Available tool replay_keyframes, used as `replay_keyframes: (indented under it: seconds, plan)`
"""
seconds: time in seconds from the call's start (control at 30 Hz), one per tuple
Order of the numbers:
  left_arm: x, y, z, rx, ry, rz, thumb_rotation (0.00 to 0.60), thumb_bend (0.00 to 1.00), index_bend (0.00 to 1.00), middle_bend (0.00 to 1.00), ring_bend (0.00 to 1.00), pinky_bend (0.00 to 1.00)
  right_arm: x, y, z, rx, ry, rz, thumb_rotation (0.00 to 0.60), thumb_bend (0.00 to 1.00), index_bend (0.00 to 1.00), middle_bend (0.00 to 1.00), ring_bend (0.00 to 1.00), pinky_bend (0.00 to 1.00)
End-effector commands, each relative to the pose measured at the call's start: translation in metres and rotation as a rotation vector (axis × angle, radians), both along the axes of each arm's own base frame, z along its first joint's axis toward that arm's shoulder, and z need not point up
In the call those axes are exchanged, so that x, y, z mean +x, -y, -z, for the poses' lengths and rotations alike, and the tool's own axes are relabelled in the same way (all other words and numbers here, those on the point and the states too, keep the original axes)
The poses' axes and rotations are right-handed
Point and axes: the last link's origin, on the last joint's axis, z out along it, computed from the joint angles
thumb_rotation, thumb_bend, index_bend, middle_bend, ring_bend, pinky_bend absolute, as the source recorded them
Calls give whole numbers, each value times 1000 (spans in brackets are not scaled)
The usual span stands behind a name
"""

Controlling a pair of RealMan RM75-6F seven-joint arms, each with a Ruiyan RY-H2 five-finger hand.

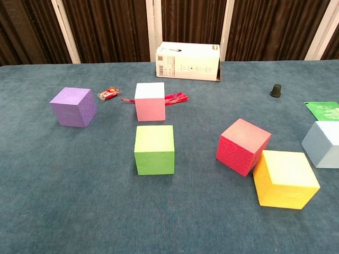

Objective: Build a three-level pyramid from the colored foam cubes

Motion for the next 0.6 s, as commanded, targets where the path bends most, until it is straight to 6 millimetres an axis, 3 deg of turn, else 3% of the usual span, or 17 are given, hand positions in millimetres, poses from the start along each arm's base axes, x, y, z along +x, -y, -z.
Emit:
replay_keyframes:
  seconds: [0.03,0.6]
  plan:
    - [0,0,1,-6,-3,-4,600,362,110,0,0,29,0,0,1,4,-2,0,600,185,88,0,0,0]
    - [3,5,1,-11,3,10,600,362,109,0,0,28,2,-4,-2,-19,69,8,600,184,88,0,0,0]
